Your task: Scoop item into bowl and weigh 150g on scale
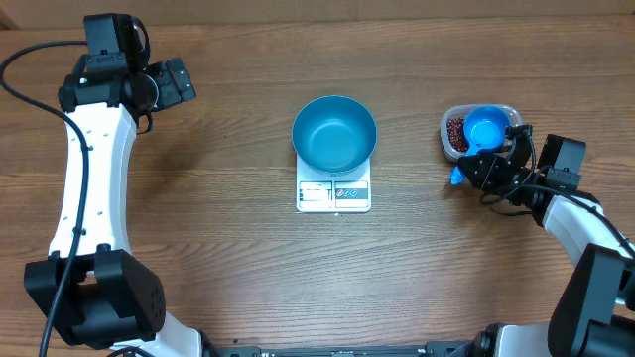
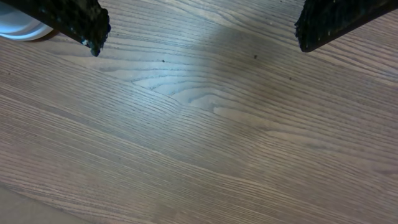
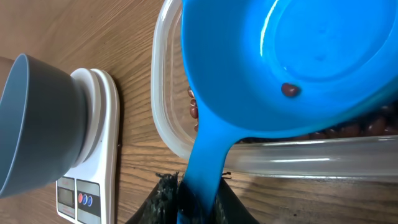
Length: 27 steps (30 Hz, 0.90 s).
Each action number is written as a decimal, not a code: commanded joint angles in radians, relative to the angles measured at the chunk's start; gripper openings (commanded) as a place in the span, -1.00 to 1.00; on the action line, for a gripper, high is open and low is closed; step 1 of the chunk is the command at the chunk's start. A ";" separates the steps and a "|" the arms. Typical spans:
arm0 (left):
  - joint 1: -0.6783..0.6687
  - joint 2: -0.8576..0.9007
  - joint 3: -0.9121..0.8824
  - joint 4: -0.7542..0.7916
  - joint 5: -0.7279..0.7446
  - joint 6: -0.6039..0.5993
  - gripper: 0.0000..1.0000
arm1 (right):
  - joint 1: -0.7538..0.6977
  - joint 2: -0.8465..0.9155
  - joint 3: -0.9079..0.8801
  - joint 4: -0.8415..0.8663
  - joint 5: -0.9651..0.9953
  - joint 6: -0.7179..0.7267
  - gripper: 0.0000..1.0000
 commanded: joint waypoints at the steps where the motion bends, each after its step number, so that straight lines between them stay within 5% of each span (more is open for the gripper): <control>1: -0.003 0.009 0.007 0.001 0.011 -0.003 1.00 | -0.003 0.000 0.021 -0.026 -0.010 -0.002 -0.67; 11: -0.003 0.009 0.007 0.001 0.011 -0.003 1.00 | -0.002 -0.001 0.374 -0.482 0.162 -0.003 -0.74; 17: -0.003 0.009 0.007 0.001 0.011 -0.003 1.00 | -0.001 0.004 0.452 -0.605 0.244 -0.041 -0.92; 18: -0.003 0.009 0.007 0.001 0.011 -0.003 0.99 | 0.000 0.013 0.451 -0.614 0.280 -0.055 -0.72; 20: -0.003 0.009 0.007 0.001 0.011 -0.003 1.00 | 0.001 0.029 0.450 -0.638 0.262 -0.054 0.15; 22: -0.003 0.009 0.007 0.001 0.011 -0.003 1.00 | 0.013 0.038 0.446 -0.684 0.195 -0.033 0.71; 24: -0.003 0.009 0.007 0.001 0.011 -0.003 1.00 | 0.038 0.039 0.441 -0.719 0.178 0.059 0.95; 27: -0.003 0.009 0.007 0.001 0.011 -0.003 0.99 | 0.095 0.038 0.388 -0.685 0.178 0.234 1.00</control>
